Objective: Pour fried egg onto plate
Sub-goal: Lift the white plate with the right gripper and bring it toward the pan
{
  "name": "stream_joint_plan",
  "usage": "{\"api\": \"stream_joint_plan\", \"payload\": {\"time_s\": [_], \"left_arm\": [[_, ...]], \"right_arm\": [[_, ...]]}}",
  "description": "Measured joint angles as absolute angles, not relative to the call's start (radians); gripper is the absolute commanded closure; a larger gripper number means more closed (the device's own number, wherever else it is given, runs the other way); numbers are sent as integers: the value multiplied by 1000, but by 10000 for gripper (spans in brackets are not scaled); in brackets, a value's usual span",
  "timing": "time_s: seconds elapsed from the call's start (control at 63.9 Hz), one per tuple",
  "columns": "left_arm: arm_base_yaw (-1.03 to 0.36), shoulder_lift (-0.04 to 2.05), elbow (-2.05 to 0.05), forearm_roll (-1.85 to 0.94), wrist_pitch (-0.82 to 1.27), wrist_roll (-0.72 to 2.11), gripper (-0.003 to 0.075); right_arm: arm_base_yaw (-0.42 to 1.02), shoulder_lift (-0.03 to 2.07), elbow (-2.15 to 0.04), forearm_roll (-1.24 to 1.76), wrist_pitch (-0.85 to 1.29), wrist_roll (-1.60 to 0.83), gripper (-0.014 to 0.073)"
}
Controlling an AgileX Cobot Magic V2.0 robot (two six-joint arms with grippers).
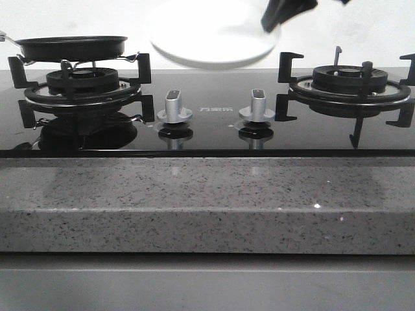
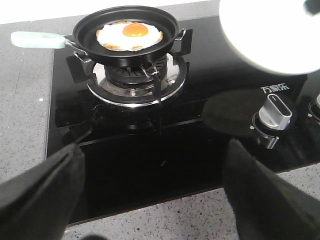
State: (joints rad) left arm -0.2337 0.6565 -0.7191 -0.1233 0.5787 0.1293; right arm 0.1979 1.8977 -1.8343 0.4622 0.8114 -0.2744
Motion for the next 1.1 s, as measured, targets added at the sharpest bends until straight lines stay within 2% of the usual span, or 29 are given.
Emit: {"api": "stream_joint_plan", "payload": {"time_s": [0.157,0.501,0.783,1.096], "left_arm": [[-234,657,-719,-123,579,129,158],[-234,657,-719,-123,579,129,158],[-234,657,-719,-123,579,129,158],[-234,657,-719,-123,577,129,158]], "right_arm": [[198,1793,-1800,462,883,-275,659],[275,1535,-1380,455,756,-279,658],[290,1523,-1255,451,692,-279,658],[290,1570,-1251,451,666,-279,659]]}}
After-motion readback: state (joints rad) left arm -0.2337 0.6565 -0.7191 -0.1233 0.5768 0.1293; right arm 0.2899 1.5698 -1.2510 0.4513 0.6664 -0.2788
